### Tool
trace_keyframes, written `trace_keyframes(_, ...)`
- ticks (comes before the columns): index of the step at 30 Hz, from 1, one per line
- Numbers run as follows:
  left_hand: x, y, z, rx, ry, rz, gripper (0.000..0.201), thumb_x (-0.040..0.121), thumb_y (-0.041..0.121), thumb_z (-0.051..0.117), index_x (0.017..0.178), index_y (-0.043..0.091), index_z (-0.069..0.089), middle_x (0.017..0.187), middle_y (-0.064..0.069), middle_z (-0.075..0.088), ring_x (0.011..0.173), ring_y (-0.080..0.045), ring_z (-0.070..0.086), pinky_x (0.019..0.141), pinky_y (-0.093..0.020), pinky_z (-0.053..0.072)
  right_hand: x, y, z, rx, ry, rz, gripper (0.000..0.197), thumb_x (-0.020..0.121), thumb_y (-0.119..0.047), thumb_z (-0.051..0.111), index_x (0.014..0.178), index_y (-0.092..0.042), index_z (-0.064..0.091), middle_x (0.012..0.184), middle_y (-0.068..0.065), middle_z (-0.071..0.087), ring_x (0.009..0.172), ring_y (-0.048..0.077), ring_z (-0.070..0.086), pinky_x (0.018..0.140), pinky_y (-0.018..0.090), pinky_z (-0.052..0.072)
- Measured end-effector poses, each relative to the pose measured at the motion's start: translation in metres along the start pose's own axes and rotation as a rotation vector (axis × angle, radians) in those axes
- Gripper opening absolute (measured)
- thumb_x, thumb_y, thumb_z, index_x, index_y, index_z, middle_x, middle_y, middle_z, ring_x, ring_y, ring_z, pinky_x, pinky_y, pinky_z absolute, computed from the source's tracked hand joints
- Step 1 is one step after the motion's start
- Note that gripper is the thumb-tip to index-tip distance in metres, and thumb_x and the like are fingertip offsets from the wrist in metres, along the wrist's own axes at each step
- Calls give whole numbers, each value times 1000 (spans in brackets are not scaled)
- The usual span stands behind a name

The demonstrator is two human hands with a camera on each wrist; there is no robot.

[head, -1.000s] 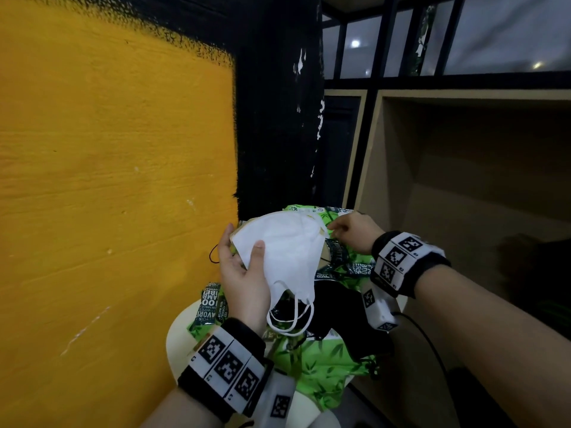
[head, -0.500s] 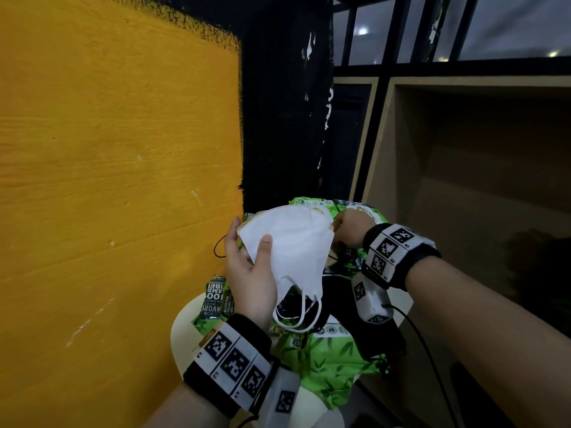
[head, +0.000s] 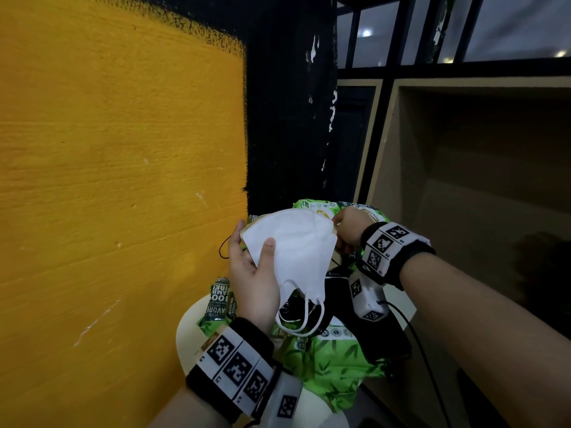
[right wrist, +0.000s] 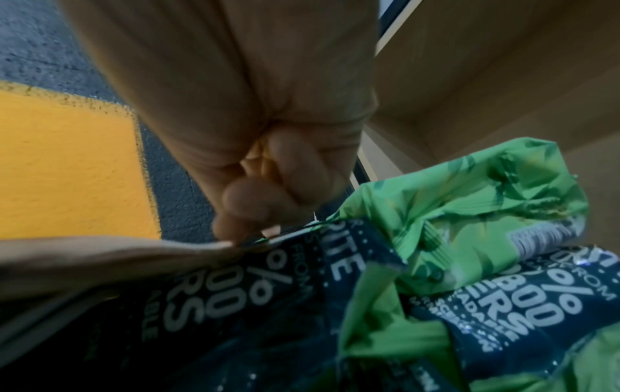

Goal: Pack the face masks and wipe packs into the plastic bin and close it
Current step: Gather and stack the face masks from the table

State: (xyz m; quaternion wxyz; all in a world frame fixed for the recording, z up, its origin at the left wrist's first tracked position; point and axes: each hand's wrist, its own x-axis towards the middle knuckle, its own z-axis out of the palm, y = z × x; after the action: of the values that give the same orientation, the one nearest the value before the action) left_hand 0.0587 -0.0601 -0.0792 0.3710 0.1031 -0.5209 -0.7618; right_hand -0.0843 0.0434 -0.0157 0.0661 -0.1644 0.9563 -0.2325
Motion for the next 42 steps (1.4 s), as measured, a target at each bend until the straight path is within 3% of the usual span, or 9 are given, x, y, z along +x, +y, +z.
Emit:
trace_keyframes(6,2,1,-1,0,2,5,53,96,11,49,143,30,31,111,4,63,111,-23,63,97,-47,51,-2,0,-2,68,6,-24,24,87,-2,54,109,2,62,60,4,55,32,5,48,32,13,37)
trace_keyframes(11,3,0,-1,15,-5,11,55,96,11,49,145,29,29,94,15,67,95,-12,67,92,-43,54,-6,-5,2,-37,20,-2,37,86,-1,52,52,-10,42,57,0,38,52,11,33,48,19,24)
trace_keyframes(14,2,-1,-2,35,-7,18,56,97,11,49,146,27,28,69,17,71,70,-7,67,73,-28,58,-5,-7,3,-98,32,16,41,86,3,46,50,-14,36,56,1,35,53,13,32,45,18,20)
trace_keyframes(16,-1,1,-2,28,-2,12,56,97,11,48,147,27,28,70,-2,69,67,-23,63,65,-21,55,-4,-8,2,-137,56,8,25,85,4,46,64,-4,57,69,8,55,67,20,45,48,21,30)
trace_keyframes(19,-2,3,-1,22,5,13,55,96,11,50,145,29,30,85,11,68,85,-17,67,82,-38,57,-4,-8,1,-122,62,-30,28,84,2,49,106,3,67,108,17,67,83,24,52,60,27,40)
trace_keyframes(22,-2,4,0,7,7,7,56,96,10,49,144,28,30,93,12,66,98,-22,67,90,-43,55,-3,-7,1,-118,29,-39,29,85,-1,52,112,3,65,115,19,65,98,29,59,69,26,40)
trace_keyframes(25,-2,4,0,8,3,11,55,96,9,49,144,28,30,97,11,65,99,-19,67,88,-38,56,0,-6,2,-116,22,-22,16,84,1,52,84,5,67,86,19,64,69,21,51,61,25,38)
trace_keyframes(28,-2,4,0,11,1,6,54,96,10,49,144,28,30,114,-1,65,110,-24,64,95,-43,53,-1,-9,2,-185,39,8,38,84,2,49,51,-11,35,56,7,32,50,15,28,46,22,23)
trace_keyframes(42,-3,2,0,-15,-4,3,54,96,10,50,142,29,32,131,-7,57,118,-23,59,102,-47,48,5,-5,3,-101,-19,-55,22,83,-1,55,62,-5,49,60,7,44,57,18,42,47,23,31)
